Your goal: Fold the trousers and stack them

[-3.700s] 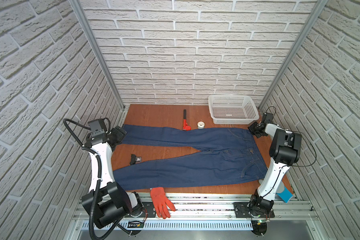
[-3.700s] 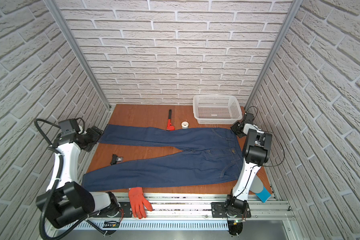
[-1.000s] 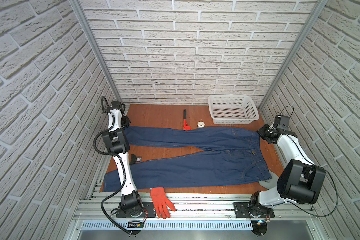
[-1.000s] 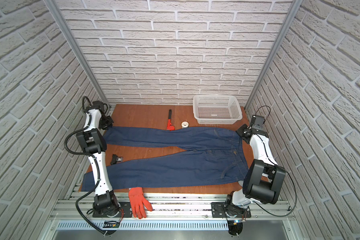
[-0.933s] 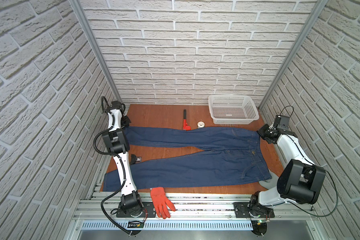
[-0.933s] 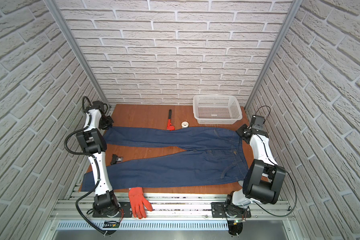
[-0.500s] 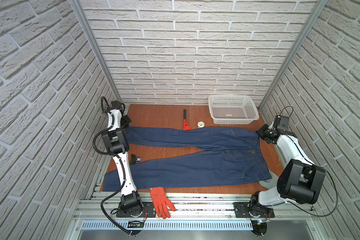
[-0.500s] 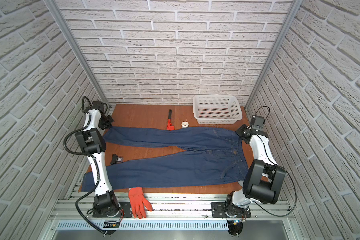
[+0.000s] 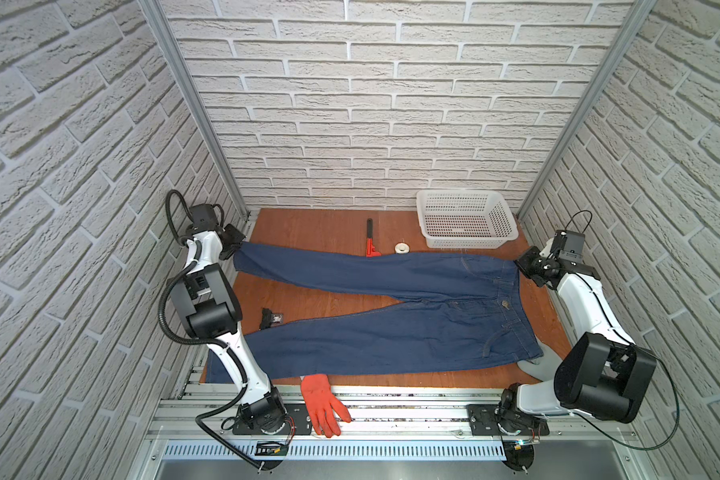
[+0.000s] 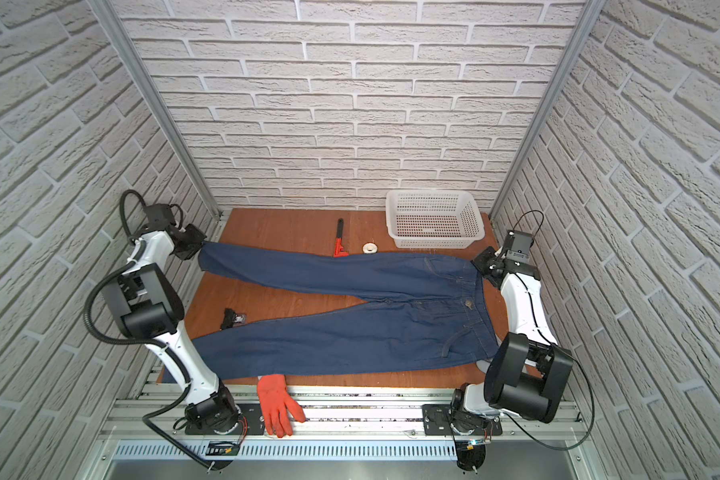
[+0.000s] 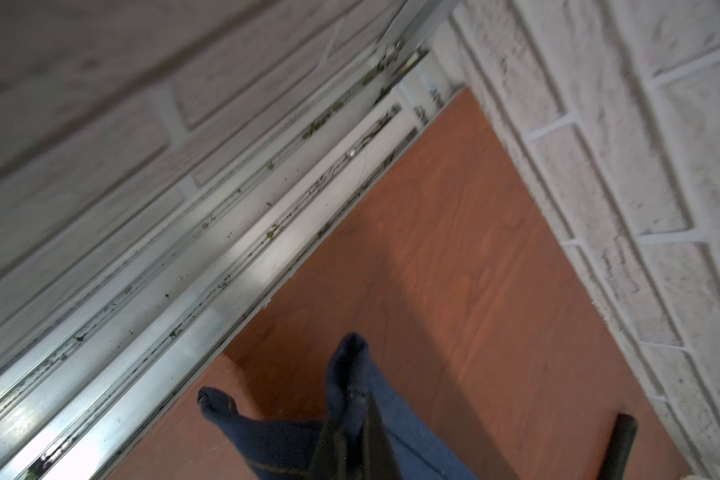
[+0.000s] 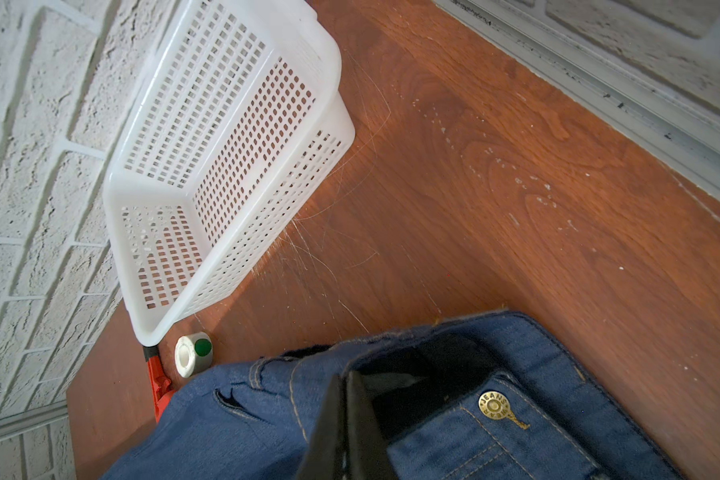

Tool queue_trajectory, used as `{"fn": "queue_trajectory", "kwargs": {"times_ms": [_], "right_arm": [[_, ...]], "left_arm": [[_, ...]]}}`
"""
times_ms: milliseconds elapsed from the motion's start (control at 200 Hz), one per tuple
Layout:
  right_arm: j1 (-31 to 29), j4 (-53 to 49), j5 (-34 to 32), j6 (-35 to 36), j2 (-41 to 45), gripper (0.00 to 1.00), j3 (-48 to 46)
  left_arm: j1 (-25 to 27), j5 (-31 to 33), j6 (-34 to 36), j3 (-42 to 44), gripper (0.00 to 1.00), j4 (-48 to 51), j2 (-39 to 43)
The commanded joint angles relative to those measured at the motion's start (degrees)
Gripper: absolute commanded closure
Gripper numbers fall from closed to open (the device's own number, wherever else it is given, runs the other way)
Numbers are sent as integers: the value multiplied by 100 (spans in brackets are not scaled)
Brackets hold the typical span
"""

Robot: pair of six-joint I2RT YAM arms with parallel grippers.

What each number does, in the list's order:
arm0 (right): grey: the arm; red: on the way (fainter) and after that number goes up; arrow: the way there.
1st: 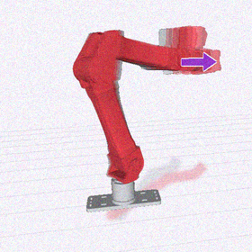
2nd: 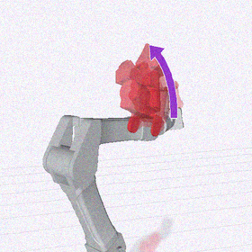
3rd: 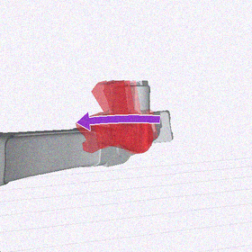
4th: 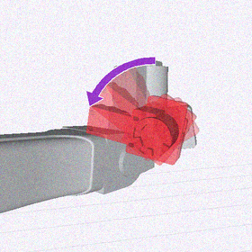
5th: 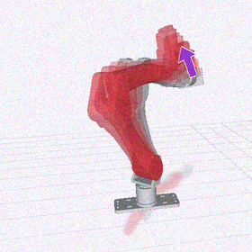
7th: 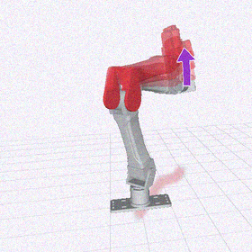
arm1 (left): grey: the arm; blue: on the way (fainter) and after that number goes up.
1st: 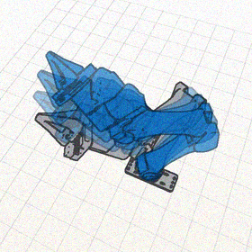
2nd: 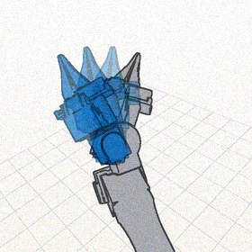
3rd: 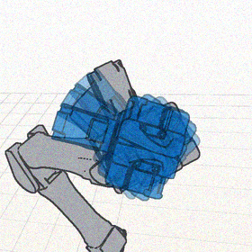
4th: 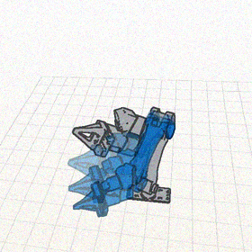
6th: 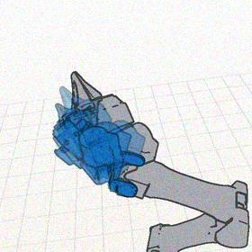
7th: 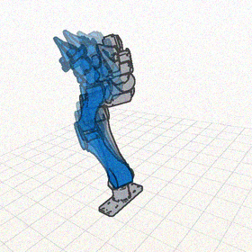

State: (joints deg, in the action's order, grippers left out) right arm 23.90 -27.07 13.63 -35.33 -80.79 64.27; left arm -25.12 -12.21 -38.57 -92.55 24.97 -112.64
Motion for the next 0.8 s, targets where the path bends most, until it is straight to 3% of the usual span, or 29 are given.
{"fn": "queue_trajectory", "kwargs": {"times_ms": [0, 115, 380, 530, 795], "right_arm": [[44, -66, 12, 24, 284, 95, -25], [46, -135, 1, 4, 414, 95, -48], [114, -112, -26, -255, 738, 94, 204], [116, 169, -34, -486, 472, 94, 723], [124, 1042, 214, -1274, -459, 94, 1329]], "left_arm": [[-383, -125, -591, 897, 100, -1586, 670], [-581, -237, -775, 1617, 100, -2174, 1179], [-973, -625, -1220, 2293, 100, -2847, 1862], [-1038, -783, -1356, 2105, 100, -3014, 1861], [-995, -1106, -2123, 1569, 100, -3728, 1100]]}}
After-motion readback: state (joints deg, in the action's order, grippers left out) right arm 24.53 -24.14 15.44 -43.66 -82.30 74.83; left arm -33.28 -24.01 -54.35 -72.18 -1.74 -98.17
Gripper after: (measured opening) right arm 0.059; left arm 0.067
